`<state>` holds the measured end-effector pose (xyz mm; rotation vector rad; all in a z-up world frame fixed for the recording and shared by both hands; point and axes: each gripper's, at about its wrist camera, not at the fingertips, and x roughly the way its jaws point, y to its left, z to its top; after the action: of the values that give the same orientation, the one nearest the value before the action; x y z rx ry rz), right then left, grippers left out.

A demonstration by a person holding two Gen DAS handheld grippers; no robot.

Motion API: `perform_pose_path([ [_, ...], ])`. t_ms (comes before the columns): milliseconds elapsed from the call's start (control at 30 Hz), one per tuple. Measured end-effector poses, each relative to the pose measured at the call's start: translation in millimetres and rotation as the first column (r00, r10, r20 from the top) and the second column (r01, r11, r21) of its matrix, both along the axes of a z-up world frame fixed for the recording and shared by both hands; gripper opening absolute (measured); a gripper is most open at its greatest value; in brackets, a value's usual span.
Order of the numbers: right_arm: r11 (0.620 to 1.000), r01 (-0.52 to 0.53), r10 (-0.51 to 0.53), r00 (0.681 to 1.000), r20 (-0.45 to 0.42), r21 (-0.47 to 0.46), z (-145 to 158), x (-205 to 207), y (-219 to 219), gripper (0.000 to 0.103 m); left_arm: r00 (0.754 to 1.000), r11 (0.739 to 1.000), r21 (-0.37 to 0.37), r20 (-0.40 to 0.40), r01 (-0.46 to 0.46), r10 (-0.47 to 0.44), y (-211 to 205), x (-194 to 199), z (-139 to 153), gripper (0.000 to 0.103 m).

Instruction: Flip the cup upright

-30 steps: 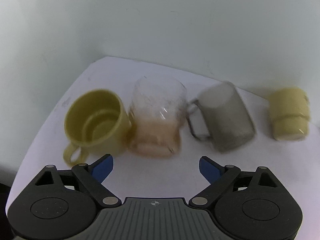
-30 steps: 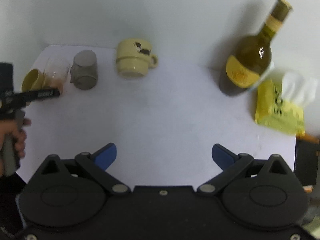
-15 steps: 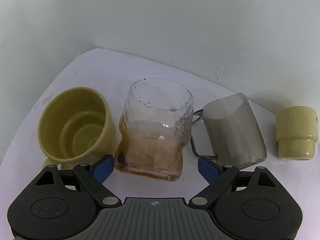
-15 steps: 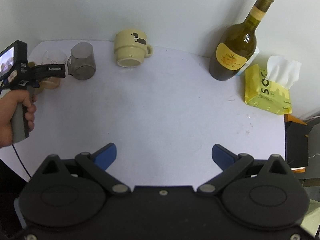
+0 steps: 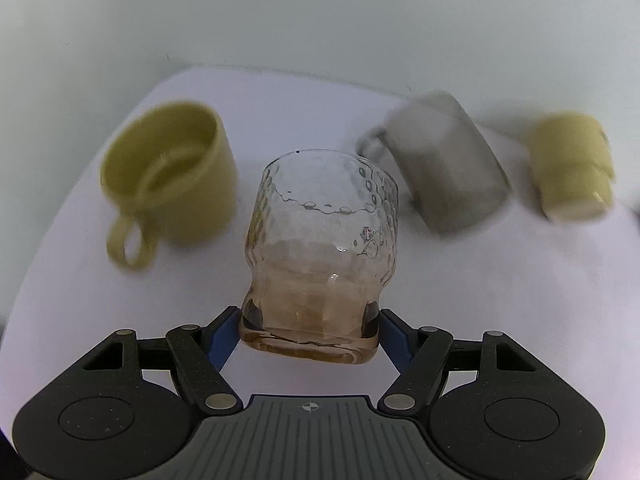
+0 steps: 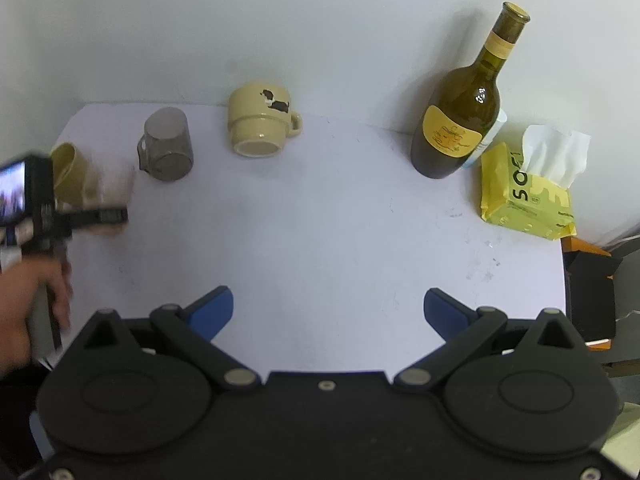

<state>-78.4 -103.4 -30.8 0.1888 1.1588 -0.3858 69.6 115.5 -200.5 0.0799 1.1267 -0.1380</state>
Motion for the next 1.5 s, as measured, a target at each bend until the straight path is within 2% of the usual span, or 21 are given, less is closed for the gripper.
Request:
perform_pose_path([
  [200,0.995,-0.104,0.104,0.994,-0.025,0.002,-5.4,4.5,14.1,0.103,0.995,0.991,-0.108,-0.066,-0.075,0.069,-10.1,-37.4,-2.3,0.067],
  [300,0.992,-0.128,0.128,0.991,-0.038,-0.011,-8.3,3.2,18.6,0.103,0.995,0.992,-0.116,-0.087,-0.05,0.04,-26.3,-45.4,-1.0,0.068],
  [367,0.992,-0.122,0.122,0.991,-0.049,-0.008,-10.6,2.2,18.6,0.103,0.993,0.994,-0.102,-0.11,-0.044,0.033,-34.7,-45.5,1.1,0.073],
  [500,0.991,-0.13,0.129,0.99,-0.05,-0.015,-11.0,1.0,24.0,0.103,0.994,0.988,-0.151,-0.108,-0.038,0.022,-32.4,-50.4,10.0,0.076],
  [567,0.99,-0.137,0.136,0.989,-0.054,-0.018,-12.9,1.7,26.6,0.103,0.992,0.985,-0.171,-0.123,-0.009,-0.012,-30.1,-52.1,14.2,0.086],
  [667,0.99,-0.142,0.141,0.988,-0.059,-0.021,-18.5,5.3,30.2,0.103,0.986,0.977,-0.212,-0.155,0.023,-0.057,-21.8,-59.2,21.3,0.089],
  [767,0.991,-0.134,0.133,0.99,-0.048,-0.018,-32.3,9.2,34.3,0.103,0.986,0.968,-0.247,-0.15,0.039,-0.078,-1.6,-72.0,36.9,0.091],
  [900,0.99,-0.138,0.138,0.99,-0.015,-0.013,-62.5,14.4,43.9,0.103,0.997,0.977,-0.204,-0.045,0.057,-0.068,43.4,-96.3,63.0,0.092],
  [967,0.985,-0.174,0.175,0.985,0.014,-0.008,-82.4,18.6,55.5,0.103,1.0,0.98,-0.198,-0.018,0.019,-0.023,66.2,-104.7,72.7,0.095],
  [1000,0.981,-0.192,0.192,0.981,0.024,0.0,-89.9,21.8,62.5,0.103,1.0,0.98,-0.2,-0.018,0.014,-0.018,68.8,-107.1,75.4,0.095],
  [1033,0.979,-0.203,0.203,0.979,0.032,0.007,-93.1,23.8,65.8,0.103,0.999,0.975,-0.219,-0.02,-0.044,0.041,90.9,-110.8,80.4,0.095],
  [1067,0.975,-0.219,0.218,0.975,0.053,0.033,-99.4,28.8,71.9,0.103,0.999,0.974,-0.222,-0.022,-0.049,0.045,92.8,-110.9,81.1,0.095],
  [1133,0.973,-0.219,0.214,0.974,0.074,0.071,-107.8,39.1,79.1,0.102,0.988,0.952,-0.264,-0.037,-0.156,0.152,126.8,-113.9,85.5,0.095],
  [1200,0.974,-0.209,0.203,0.976,0.075,0.089,-113.6,49.2,84.3,0.097,0.979,0.944,-0.262,-0.028,-0.2,0.199,144.8,-115.2,89.2,0.095],
  [1333,0.968,-0.237,0.23,0.969,0.087,0.079,-136.5,74.0,103.4,0.095,0.971,0.939,-0.257,0.011,-0.226,0.237,171.8,-115.4,98.6,0.095],
  [1500,0.97,-0.242,0.24,0.97,0.05,0.039,-156.7,84.6,117.1,0.08,0.963,0.936,-0.251,0.04,-0.247,0.265,203.6,-116.2,103.5,0.096],
])
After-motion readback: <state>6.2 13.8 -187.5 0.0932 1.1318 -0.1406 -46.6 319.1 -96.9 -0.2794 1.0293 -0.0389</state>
